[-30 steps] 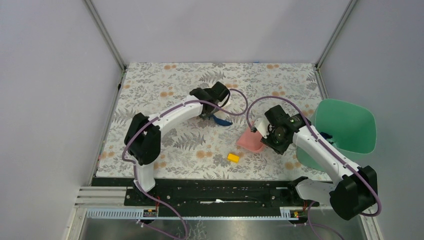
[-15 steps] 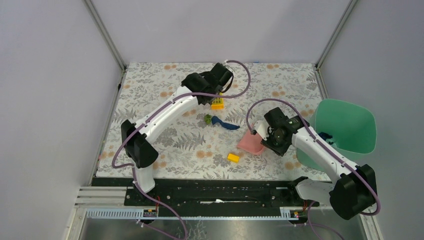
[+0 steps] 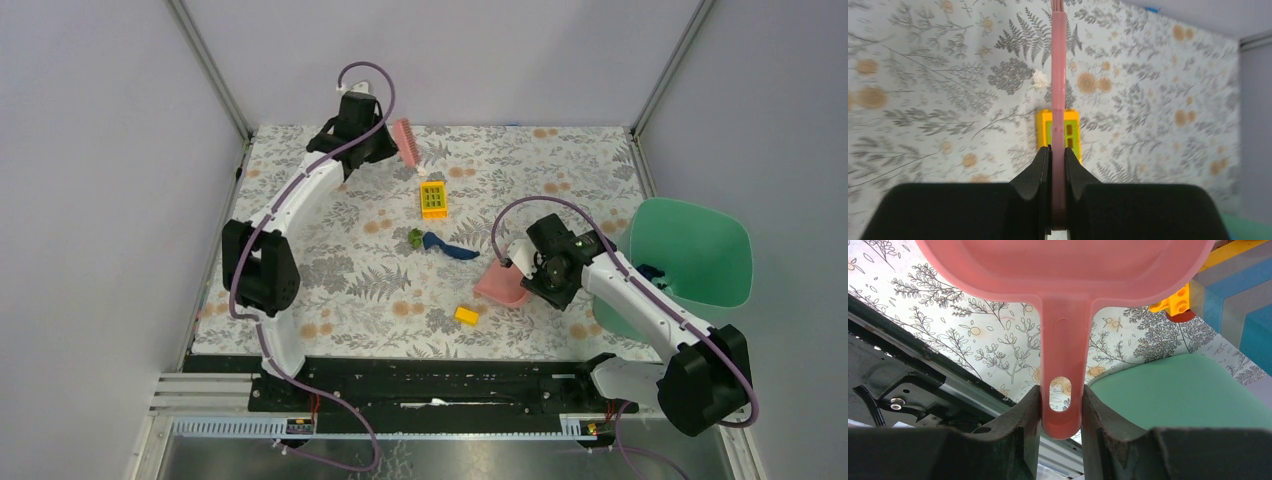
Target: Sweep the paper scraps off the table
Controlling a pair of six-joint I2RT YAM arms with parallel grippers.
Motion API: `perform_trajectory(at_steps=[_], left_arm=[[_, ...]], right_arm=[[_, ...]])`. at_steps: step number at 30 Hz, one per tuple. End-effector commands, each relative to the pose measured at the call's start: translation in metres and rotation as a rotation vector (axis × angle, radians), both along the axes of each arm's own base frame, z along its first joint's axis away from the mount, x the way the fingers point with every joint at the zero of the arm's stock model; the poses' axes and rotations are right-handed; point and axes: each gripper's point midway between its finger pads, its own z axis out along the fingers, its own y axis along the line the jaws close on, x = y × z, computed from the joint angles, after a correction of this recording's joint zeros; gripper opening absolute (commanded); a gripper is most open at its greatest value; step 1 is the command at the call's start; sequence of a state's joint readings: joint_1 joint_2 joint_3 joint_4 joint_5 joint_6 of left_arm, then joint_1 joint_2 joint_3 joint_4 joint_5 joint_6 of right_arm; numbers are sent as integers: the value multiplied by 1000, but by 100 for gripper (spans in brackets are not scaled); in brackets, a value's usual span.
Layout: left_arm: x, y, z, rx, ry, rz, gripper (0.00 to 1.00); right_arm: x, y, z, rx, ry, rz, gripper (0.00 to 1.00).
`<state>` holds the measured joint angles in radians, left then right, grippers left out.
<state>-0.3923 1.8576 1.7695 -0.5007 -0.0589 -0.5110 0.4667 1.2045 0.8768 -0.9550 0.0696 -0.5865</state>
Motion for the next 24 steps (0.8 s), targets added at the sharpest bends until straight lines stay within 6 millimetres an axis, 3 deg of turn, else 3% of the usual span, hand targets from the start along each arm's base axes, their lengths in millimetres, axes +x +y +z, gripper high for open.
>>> perform_trajectory(at_steps=[1, 6, 11, 14, 24], left_arm=[[34, -37, 34, -421, -76, -6, 0], [60, -44, -9, -483, 17, 43, 0], [65, -43, -53, -506, 108, 61, 0], [61, -30, -71, -500, 131, 91, 0], [36, 38, -95, -452, 161, 203, 0]], right_arm=[[0, 1, -2, 0, -7, -15, 0], [1, 2, -3, 2, -1, -32, 0], [0, 5, -3, 15, 3, -44, 0], [-3, 4, -6, 15, 9, -47, 0], [-9, 5, -14, 30, 23, -53, 0]])
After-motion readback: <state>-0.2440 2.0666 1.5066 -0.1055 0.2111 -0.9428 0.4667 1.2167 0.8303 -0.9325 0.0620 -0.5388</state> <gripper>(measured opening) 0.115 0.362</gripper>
